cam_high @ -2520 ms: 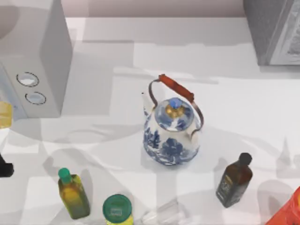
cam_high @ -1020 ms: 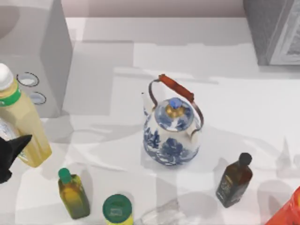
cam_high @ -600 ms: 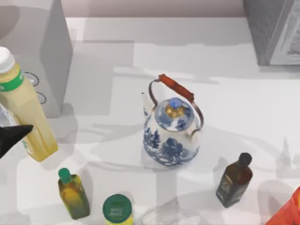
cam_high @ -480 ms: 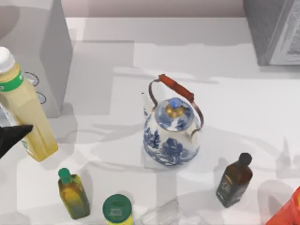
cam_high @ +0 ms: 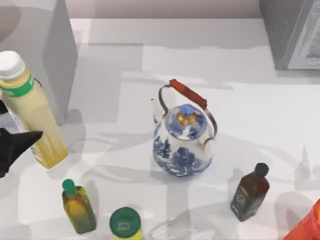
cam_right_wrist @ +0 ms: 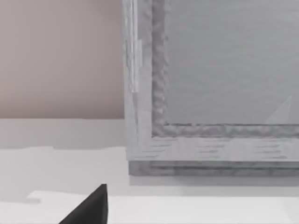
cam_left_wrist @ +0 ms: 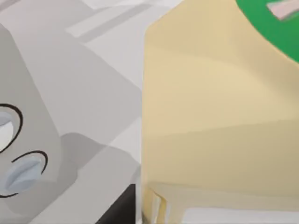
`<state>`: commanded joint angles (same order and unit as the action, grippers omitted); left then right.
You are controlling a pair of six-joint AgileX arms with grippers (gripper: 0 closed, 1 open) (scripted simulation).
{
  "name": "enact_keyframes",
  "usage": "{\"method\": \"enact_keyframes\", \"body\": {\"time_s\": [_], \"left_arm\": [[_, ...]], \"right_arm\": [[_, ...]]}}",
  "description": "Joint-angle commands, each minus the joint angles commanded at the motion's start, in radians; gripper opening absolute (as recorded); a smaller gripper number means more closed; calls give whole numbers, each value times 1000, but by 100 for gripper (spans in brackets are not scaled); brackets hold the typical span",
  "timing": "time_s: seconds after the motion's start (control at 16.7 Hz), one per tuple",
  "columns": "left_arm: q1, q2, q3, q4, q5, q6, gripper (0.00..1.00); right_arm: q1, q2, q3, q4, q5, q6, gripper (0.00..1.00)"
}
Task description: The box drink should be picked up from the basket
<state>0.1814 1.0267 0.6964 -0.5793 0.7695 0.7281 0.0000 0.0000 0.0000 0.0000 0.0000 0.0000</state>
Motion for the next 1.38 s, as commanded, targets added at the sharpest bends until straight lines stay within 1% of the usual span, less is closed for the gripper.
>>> {"method": "enact_keyframes", "body": {"time_s": [0.42, 0.54, 0.78, 1.38], "left_arm": [[-98, 77, -110, 250, -64, -108, 0], [-112, 90, -126, 283, -73, -123, 0], [-113, 93, -127, 287, -73, -124, 0], [-113, 93, -127, 287, -73, -124, 75]], "right_arm": [[0, 0, 0, 0, 0, 0, 100], [0, 0, 0, 0, 0, 0, 100], [0, 0, 0, 0, 0, 0, 100], [0, 0, 0, 0, 0, 0, 100]]}}
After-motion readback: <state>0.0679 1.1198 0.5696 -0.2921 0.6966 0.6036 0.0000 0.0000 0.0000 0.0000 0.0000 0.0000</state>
